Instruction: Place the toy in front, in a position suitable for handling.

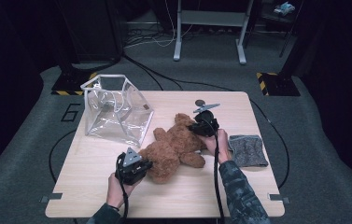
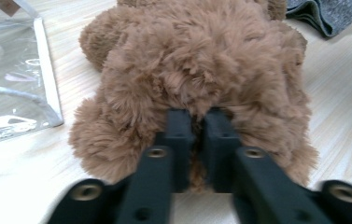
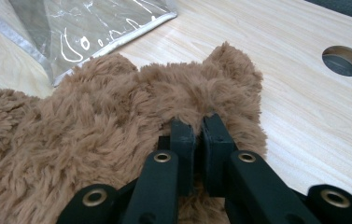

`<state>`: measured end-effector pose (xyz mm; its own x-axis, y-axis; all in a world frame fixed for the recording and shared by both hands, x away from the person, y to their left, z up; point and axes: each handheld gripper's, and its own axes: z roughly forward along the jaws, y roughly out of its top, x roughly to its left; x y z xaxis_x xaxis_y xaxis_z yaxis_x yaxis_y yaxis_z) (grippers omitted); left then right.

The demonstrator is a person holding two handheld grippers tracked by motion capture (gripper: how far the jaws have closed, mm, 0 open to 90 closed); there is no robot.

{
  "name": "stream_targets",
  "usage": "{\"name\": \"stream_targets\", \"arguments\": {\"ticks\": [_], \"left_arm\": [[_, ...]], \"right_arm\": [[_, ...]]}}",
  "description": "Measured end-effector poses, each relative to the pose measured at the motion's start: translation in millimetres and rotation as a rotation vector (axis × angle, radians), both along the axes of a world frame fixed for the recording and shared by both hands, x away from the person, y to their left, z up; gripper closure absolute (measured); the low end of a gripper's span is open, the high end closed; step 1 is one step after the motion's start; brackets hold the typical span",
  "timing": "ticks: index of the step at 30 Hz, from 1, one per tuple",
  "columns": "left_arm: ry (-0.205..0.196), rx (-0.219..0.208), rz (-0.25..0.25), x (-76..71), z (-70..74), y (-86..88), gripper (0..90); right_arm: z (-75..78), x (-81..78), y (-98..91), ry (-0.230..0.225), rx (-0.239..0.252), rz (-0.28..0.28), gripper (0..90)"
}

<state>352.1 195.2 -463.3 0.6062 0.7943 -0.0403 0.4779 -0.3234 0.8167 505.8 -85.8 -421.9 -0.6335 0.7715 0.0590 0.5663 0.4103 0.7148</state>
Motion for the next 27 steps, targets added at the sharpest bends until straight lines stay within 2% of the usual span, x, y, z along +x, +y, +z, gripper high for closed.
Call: {"name": "stream_targets", "arguments": {"ticks": [1, 2, 4, 5, 6, 9, 11, 16, 19, 20, 23, 24, 27], "left_arm": [[0.006, 0.0, 0.012, 0.1, 2.2, 1.0, 60.0], [0.008, -0.01, 0.02, -0.6, 4.2, 1.4, 51.7], [0.0, -0.016, 0.026, -3.6, 9.9, 0.2, 39.9], [-0.004, -0.015, 0.019, -5.4, 13.4, -1.7, 35.8], [-0.026, -0.012, 0.019, -7.4, 16.4, -4.8, 34.1], [-0.04, -0.017, -0.012, -8.8, 23.5, -14.7, 26.6], [-0.03, -0.016, -0.022, -4.6, 22.6, -21.4, 23.8], [0.007, 0.026, 0.009, 8.7, 11.3, -32.8, 18.2], [0.009, 0.035, 0.01, 11.1, 8.0, -34.4, 15.0], [0.025, 0.029, 0.012, 13.5, 3.8, -34.2, 14.5], [0.035, 0.018, 0.02, 15.1, -1.2, -34.0, 14.4], [0.033, 0.02, 0.013, 15.0, -2.4, -33.0, 15.7], [0.02, 0.016, 0.014, 13.6, -5.4, -31.7, 31.3]], "right_arm": [[0.2, -0.4, 0.1, 0.001, 0.002, -0.007, 85.5], [0.2, -0.7, -0.6, 0.0, 0.002, -0.012, 85.5], [0.5, -1.2, -2.2, -0.002, 0.004, -0.012, 85.5], [0.8, -1.8, -2.5, 0.0, 0.009, -0.017, 85.5], [1.0, -2.2, -2.6, -0.002, 0.012, -0.019, 85.5], [2.1, -4.0, -1.9, -0.006, 0.009, -0.03, 85.5], [2.6, -5.0, -2.1, -0.007, -0.001, -0.026, 85.5], [2.1, -5.9, -1.0, -0.007, -0.003, -0.035, 85.5], [0.9, -5.5, -0.5, -0.005, -0.012, -0.031, 85.5], [0.6, -5.7, -0.3, 0.001, -0.011, -0.032, 85.5], [-1.2, -6.2, 0.6, 0.008, -0.008, -0.034, 85.6], [-1.7, -6.1, 0.7, 0.006, -0.012, -0.031, 85.7], [-3.2, -6.6, 1.8, 0.005, -0.012, -0.031, 85.8]]}}
